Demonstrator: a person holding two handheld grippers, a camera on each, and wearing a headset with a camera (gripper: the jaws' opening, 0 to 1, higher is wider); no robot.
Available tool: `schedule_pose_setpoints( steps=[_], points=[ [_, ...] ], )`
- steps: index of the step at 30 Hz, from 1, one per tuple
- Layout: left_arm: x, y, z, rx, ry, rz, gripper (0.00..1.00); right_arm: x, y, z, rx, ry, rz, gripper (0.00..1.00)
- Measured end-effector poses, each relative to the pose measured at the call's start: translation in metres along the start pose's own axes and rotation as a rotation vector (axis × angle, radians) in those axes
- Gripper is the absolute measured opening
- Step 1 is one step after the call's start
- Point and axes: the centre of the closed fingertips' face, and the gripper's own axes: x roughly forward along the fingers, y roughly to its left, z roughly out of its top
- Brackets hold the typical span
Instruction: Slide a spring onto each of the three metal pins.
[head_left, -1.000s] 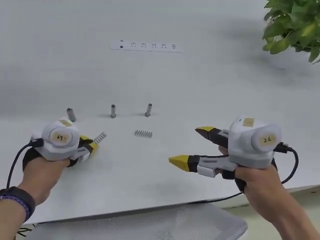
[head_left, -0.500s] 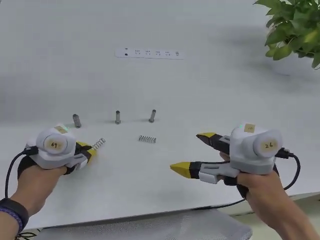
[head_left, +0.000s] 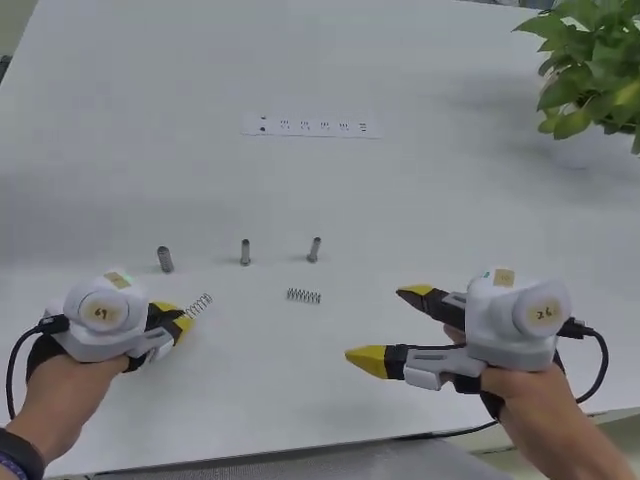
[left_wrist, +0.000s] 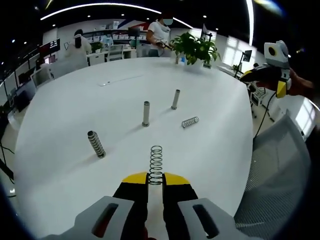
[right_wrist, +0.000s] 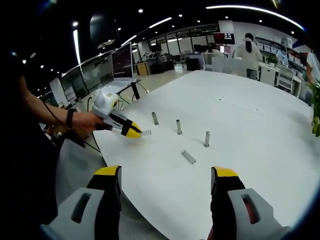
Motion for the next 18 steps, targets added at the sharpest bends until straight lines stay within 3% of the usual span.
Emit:
schedule_pose_setpoints(
  steps=[11, 18],
  points=[
    [-0.005, 0.002, 0.000, 0.025, -0.014, -0.006, 0.02, 0.002, 0.002, 0.002, -0.008, 0.001, 0.018, 0.71],
    [-0.012, -0.011, 0.008, 0.061, -0.027, -0.036, 0.02, 0.005, 0.006, -0.001, -0.009, 0.004, 0.040, 0.71]
  ],
)
